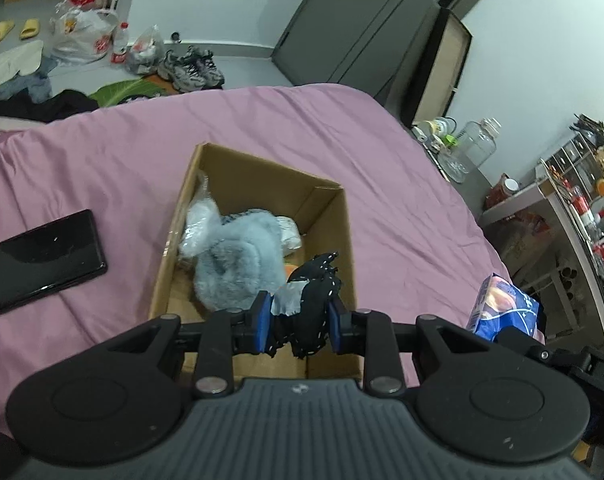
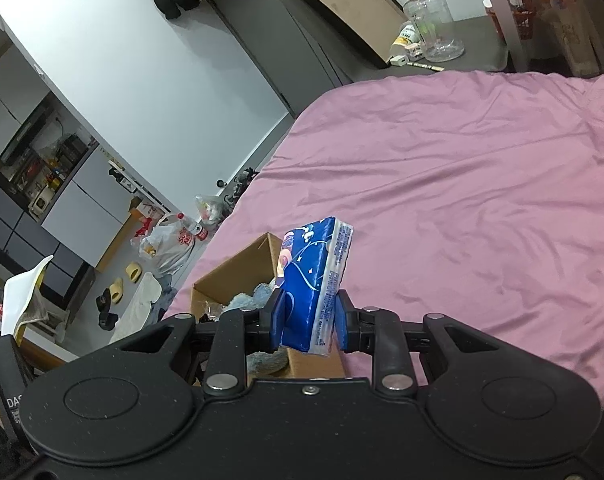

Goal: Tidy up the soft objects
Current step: 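Carry the pouch into the box and open the left tool while the right tool drops the tissue pack in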

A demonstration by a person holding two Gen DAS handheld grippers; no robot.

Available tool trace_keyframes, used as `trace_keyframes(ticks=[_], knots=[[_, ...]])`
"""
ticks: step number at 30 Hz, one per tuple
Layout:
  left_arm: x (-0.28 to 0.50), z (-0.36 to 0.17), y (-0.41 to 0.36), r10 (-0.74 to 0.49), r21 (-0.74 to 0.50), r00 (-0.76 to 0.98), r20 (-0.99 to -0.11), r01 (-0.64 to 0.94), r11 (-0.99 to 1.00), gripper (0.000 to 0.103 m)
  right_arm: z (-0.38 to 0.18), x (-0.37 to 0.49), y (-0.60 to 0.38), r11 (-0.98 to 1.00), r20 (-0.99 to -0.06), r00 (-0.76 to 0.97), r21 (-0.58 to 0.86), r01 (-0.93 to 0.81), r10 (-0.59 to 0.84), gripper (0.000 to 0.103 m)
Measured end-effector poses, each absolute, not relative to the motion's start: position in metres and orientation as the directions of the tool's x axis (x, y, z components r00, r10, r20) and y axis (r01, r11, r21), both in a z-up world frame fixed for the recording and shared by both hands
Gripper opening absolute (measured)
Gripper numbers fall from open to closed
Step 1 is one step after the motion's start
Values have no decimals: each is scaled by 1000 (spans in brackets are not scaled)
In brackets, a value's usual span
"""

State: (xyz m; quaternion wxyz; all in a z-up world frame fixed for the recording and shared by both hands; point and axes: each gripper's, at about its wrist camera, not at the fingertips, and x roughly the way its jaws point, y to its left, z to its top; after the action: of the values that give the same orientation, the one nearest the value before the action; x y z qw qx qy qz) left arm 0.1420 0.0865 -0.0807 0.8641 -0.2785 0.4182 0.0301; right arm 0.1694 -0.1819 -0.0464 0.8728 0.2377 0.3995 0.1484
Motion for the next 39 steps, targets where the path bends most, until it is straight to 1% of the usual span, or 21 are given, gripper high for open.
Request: trace_keyframes(ticks=[5,9,16,18,20,22,26,30,31,32,33,34,35,37,39], knots=[[146,-93,99,-188,-470,616,-765,-334,817,29,-53,173,-165,840,-636,612,536,-87,469,25],[146,-98,107,-140,-441,591,-794,-402,803,30,-57,178,-149,836,-642,589,537,-110,490,25],[147,-94,103,-98,-394,590,-801,-397,829,34,-59,184,-123,819,-636,558,552,-154,533,25],[146,-92,102,-92,-389,595,-798,-392,834,38,-60,185,-118,816,-636,549,555,-163,542,26],[146,-88,99,-73,-370,605,-793,-382,847,50,-62,186,-114,812,-638,537,556,-177,553,29],[147,-86,99,-53,-354,607,-793,-388,851,55,-63,187,-111,806,-640,518,561,-189,567,31],[147,-81,99,-45,-346,605,-795,-391,853,59,-60,187,-115,797,-635,514,575,-184,577,31],[148,-74,90,-62,-346,602,-796,-370,862,60,-53,184,-127,797,-631,526,582,-165,570,32],[147,-71,85,-70,-347,603,-794,-356,867,61,-51,182,-131,798,-630,531,581,-161,566,35],[147,-68,81,-70,-341,604,-794,-348,873,64,-49,180,-135,800,-629,537,578,-159,561,41],[146,-66,78,-64,-332,605,-794,-343,879,67,-46,178,-139,803,-628,546,574,-156,555,44],[145,-62,73,-60,-323,609,-791,-332,886,74,-42,175,-144,807,-625,555,570,-156,549,49],[144,-58,69,-65,-321,615,-786,-314,893,80,-39,174,-148,810,-623,563,565,-157,543,52],[141,-52,61,-72,-322,621,-780,-300,898,87,-33,170,-157,820,-624,577,552,-151,527,55],[137,-46,55,-62,-307,621,-781,-295,905,89,-29,166,-168,831,-627,593,539,-139,506,59]])
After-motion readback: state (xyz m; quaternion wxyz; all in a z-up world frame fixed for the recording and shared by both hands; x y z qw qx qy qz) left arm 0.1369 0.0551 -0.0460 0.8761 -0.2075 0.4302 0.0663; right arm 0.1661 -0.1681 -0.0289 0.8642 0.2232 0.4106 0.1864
